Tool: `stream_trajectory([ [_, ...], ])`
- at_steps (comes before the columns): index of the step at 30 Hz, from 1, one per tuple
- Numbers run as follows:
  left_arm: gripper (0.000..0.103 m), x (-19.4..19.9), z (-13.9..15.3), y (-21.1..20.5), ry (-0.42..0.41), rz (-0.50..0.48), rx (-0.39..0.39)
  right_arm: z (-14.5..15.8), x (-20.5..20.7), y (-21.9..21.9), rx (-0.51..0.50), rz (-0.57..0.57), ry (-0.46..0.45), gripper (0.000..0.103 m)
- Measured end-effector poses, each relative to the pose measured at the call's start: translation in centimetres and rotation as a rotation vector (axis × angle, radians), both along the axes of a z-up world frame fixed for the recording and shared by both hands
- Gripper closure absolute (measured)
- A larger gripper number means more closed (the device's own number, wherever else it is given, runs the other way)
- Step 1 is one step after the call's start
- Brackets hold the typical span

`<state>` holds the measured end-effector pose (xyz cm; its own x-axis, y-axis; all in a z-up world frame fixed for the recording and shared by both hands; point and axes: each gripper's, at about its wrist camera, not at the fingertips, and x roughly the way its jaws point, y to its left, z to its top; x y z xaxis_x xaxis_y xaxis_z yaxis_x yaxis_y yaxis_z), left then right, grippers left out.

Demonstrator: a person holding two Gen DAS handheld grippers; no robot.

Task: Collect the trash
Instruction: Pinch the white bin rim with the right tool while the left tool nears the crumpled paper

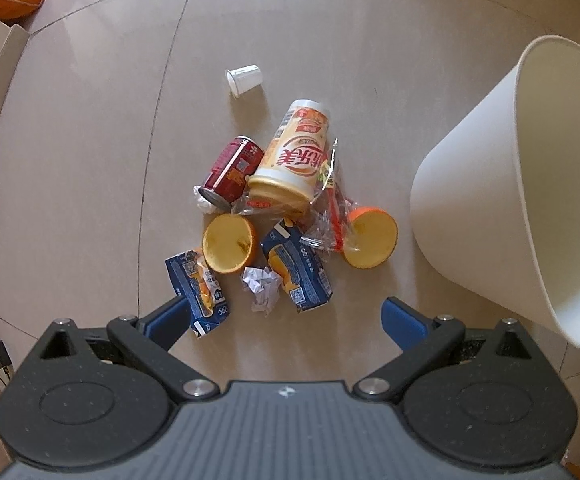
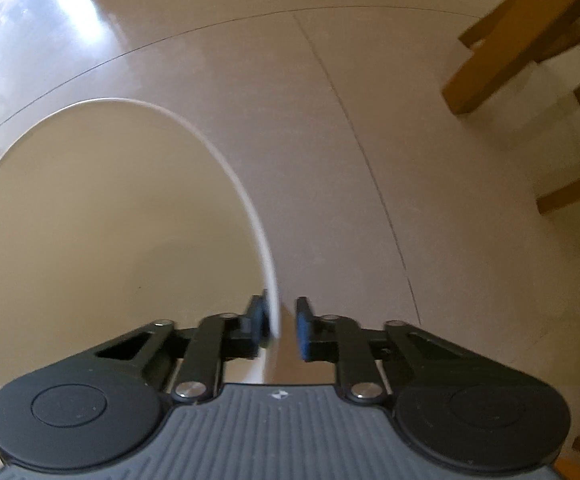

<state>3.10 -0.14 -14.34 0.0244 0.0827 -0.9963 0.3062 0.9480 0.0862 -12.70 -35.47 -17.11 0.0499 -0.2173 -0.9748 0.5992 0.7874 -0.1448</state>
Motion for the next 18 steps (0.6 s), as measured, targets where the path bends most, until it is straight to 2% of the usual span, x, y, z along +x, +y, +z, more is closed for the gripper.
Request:
stream_trajectory([
  [15, 0.002, 0.2, -0.2, 0.8, -0.034, -0.004, -0.006, 1.0, 3.2, -0.5, -0.023, 0.138, 0.046, 0.091],
  [18, 0.002, -0.1, -0.9, 0.8, -0.055, -0.031, -0.008, 1.0, 3.2, -0.5, -0.006, 0.146, 0.040, 0.086],
])
